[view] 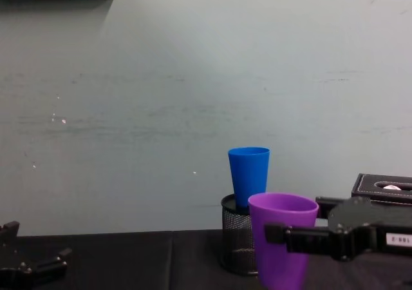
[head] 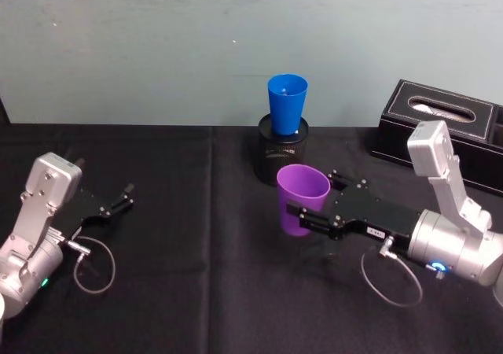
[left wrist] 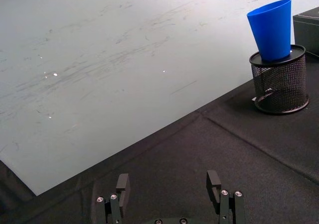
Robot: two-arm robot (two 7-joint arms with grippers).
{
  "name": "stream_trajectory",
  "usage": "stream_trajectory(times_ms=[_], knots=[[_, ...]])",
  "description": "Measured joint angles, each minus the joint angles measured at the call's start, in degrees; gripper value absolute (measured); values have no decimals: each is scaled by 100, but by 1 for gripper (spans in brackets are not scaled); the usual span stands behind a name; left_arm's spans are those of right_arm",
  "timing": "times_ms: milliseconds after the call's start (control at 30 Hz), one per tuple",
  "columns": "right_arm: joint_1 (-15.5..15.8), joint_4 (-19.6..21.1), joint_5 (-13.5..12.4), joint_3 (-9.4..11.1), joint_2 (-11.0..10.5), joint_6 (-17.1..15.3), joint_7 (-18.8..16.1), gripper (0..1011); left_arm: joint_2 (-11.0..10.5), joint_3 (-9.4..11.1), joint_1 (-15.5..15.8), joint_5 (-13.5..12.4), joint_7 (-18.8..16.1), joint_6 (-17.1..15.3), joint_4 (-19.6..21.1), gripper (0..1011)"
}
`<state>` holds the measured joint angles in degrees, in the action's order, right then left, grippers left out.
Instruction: Pick up one cup with a gripper and tap it against the other cup.
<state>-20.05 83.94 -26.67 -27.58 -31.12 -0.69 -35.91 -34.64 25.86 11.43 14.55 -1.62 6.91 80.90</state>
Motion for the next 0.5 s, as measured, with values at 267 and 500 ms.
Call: stream_trajectory(times_ms=[267,500], knots=[[-66,197,16,9,-85,-247,104,732,0,0,0,0,0,0,0,1011],[-110,264,46,-1,-126,-368,160,732,0,0,0,0,0,0,0,1011]])
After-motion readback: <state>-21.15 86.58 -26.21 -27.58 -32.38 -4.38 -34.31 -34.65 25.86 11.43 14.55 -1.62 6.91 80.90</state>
